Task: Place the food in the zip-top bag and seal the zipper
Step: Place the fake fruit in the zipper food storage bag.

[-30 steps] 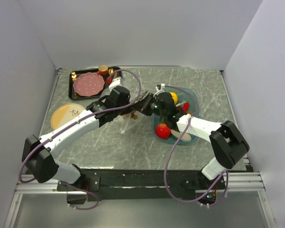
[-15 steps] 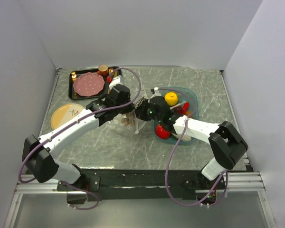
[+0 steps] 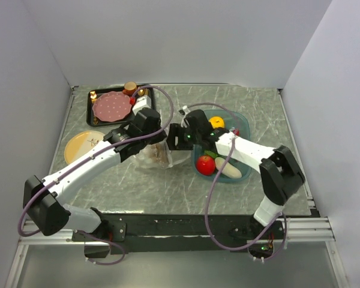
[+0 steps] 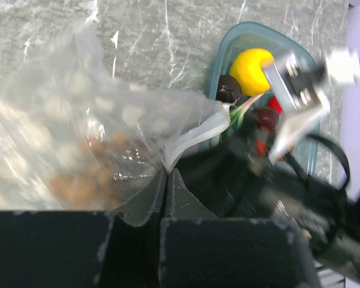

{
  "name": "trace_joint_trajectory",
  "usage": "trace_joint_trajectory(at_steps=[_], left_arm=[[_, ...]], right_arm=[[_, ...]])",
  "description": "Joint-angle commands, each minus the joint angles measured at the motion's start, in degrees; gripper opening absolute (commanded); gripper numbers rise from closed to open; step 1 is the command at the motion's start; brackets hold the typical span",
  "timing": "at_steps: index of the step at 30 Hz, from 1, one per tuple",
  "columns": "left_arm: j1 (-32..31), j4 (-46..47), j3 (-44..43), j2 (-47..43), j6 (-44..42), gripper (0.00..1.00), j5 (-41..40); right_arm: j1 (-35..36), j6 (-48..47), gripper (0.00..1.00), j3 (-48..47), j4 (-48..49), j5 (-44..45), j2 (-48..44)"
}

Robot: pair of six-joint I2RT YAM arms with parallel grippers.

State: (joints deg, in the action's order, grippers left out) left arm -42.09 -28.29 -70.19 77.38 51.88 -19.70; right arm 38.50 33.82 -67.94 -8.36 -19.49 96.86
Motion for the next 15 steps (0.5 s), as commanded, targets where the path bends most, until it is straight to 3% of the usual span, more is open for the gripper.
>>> trace_joint_trajectory(at_steps=[1,10,15], left_arm=[[-0.01,0.79,-1.52,-2.24,1.29,0.01,-3.40],[0.07,-1.16,-1.27,-2.41,1.65,0.01,-5.44],[0.07,2.80,1.72,-3.56,1.47,0.01,-3.24]], right_arm=[[-1.67,0.01,0.73,6.14,1.06,-1.87,-12.01],[-4.48,-2.44,0.69,6.51,-7.19,10.68,-27.32],[-7.73,-1.48,0.67,8.88,-6.49,8.41,-26.83]])
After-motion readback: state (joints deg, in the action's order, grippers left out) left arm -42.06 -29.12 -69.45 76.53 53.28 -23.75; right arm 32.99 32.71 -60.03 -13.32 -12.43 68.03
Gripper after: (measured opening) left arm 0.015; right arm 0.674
